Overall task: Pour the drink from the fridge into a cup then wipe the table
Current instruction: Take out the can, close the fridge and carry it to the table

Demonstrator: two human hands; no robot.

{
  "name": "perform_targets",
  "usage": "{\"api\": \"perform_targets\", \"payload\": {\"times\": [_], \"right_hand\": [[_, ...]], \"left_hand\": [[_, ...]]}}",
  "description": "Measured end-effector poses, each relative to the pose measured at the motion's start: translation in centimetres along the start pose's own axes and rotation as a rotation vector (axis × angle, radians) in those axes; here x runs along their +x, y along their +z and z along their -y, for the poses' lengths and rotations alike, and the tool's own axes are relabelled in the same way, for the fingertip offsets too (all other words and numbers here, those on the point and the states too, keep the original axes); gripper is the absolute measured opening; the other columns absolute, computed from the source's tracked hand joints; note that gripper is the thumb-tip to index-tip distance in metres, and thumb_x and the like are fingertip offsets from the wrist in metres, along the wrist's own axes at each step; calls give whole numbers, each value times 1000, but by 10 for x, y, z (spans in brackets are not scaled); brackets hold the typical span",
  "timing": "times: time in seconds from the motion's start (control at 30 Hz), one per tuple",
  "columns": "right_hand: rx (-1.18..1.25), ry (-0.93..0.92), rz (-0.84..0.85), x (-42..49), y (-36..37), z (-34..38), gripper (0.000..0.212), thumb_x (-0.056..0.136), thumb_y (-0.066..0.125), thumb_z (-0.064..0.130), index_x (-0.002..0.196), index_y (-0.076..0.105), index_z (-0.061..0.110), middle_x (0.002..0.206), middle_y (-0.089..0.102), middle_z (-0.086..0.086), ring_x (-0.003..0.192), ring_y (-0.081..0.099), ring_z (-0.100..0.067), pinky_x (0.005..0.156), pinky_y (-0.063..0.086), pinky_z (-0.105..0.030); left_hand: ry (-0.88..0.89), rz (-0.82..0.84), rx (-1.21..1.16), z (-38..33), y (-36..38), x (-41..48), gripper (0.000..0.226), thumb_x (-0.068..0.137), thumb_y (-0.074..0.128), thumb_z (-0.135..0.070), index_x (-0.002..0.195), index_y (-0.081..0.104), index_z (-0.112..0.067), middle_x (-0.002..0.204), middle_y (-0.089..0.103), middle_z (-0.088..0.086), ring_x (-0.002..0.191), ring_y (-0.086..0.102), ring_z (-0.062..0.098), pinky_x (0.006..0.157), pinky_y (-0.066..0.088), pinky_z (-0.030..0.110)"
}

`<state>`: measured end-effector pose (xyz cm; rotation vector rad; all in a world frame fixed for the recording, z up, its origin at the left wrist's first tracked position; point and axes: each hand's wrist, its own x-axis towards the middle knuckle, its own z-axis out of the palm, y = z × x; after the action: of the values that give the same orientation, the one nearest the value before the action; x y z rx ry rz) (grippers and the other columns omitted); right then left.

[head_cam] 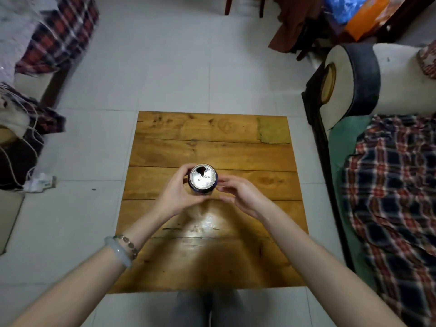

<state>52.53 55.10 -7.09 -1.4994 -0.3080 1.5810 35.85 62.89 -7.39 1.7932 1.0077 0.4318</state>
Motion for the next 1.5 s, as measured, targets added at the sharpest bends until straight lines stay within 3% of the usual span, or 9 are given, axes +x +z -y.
{"api": "perform_targets", "payload": {"times": [0.17,0.3,0.47,0.6,0.97,1.1,1.2,1.33,1.5], "right_hand": [[12,138,1,64,-23,-48,31,93,43,1,101,65,21,100,67,-3,99,61,-16,99,45,-36],[-32,182,-68,98,-39,-78,34,91,40,0,97,67,20,85,73,5,78,66,-7,80,50,-25],[-85,182,-59,118,-52,-107,33,96,39,11,121,60,14,118,65,-5,102,62,-15,78,50,-23],[-104,201,-56,129,-58,-122,33,95,41,10,120,62,16,116,67,-3,102,64,-14,69,52,-18],[-105,220,-74,128,-61,-127,30,94,38,2,109,62,13,97,67,-1,84,63,-11,59,52,-16],[-227,212,-75,118,-53,-113,36,91,38,2,116,63,10,115,65,-14,95,63,-21,74,52,-25],[-364,167,-167,100,-48,-91,34,92,44,6,121,60,10,124,59,-9,92,57,-13,72,47,-22],[-601,13,-159,62,-33,-46,37,91,50,9,128,55,12,134,52,-8,118,49,-17,97,39,-29],[-877,-221,16,1,8,15,45,91,53,15,135,48,18,138,49,-3,124,48,-18,99,35,-26]], "left_hand": [[-117,-26,-45,62,39,21,71,56,89,-10,111,49,-30,105,58,-20,97,51,-18,82,41,5],[-172,0,-59,105,70,33,74,54,89,-10,111,48,-34,109,59,-18,97,54,-15,81,42,7],[-154,15,-16,140,97,39,72,56,89,-21,115,48,-28,111,57,-17,104,56,2,87,45,16],[-151,23,16,153,106,37,72,59,89,-23,116,45,-30,109,50,-26,101,52,-3,83,38,3],[-202,60,46,166,117,36,75,61,88,-21,118,40,-31,110,49,-21,104,50,1,80,34,-3],[-245,112,99,159,108,32,94,58,89,-23,135,36,-19,132,47,-6,122,45,9,96,32,9],[-292,91,139,137,85,23,107,56,90,-28,144,28,-17,144,39,1,131,37,14,104,30,21],[-272,68,251,89,41,0,99,66,84,-29,145,26,-18,148,34,1,135,31,16,107,25,23],[-180,-18,423,22,-14,-44,92,71,80,-32,145,26,-20,147,34,0,136,28,17,112,26,34]]}}
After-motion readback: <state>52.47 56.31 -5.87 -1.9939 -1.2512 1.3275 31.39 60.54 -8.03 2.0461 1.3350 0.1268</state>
